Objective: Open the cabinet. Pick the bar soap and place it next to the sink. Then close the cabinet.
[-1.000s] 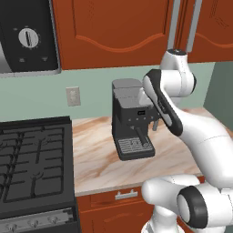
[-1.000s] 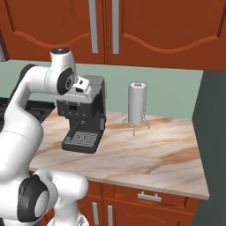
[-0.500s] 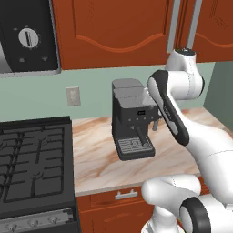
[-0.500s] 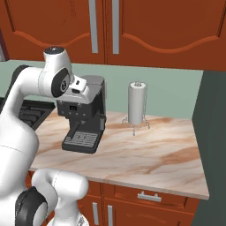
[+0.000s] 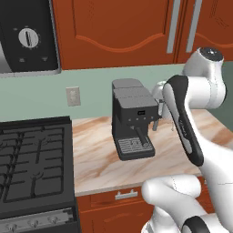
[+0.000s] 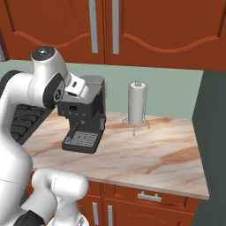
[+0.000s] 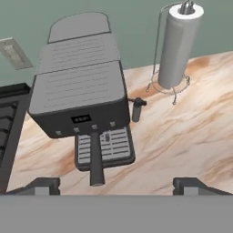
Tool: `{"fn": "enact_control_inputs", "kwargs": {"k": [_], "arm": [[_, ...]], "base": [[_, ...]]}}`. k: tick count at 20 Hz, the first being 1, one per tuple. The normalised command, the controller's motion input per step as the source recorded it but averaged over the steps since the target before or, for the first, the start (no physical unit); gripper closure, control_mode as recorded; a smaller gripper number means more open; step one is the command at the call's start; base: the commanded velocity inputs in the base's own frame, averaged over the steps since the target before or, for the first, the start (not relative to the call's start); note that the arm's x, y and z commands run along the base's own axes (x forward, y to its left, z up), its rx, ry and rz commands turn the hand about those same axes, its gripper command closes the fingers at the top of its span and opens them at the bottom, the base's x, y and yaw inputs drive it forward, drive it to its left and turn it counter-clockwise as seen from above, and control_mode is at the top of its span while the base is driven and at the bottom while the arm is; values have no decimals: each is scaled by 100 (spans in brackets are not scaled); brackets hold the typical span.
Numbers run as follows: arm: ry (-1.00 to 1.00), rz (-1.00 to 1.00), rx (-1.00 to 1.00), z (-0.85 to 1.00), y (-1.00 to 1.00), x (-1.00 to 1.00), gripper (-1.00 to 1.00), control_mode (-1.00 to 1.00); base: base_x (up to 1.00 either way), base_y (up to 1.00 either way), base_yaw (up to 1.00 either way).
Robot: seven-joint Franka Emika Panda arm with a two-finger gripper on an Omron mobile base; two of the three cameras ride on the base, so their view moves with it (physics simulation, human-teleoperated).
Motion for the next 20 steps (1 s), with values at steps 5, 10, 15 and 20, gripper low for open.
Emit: {"fn": "enact_control_inputs", "kwargs": {"k": [5,10,15,20], "arm": [[-37,-6,8,31,-21,-9,-100,-100],[-27,-4,4,22,-6,-22,-100,-100],[-1,-1,-1,6,0,-20,-100,-100],[-3,0,0,28,-20,-22,-100,-100]], "base": [[0,0,0],[0,0,0],[0,0,0],[0,0,0]]}}
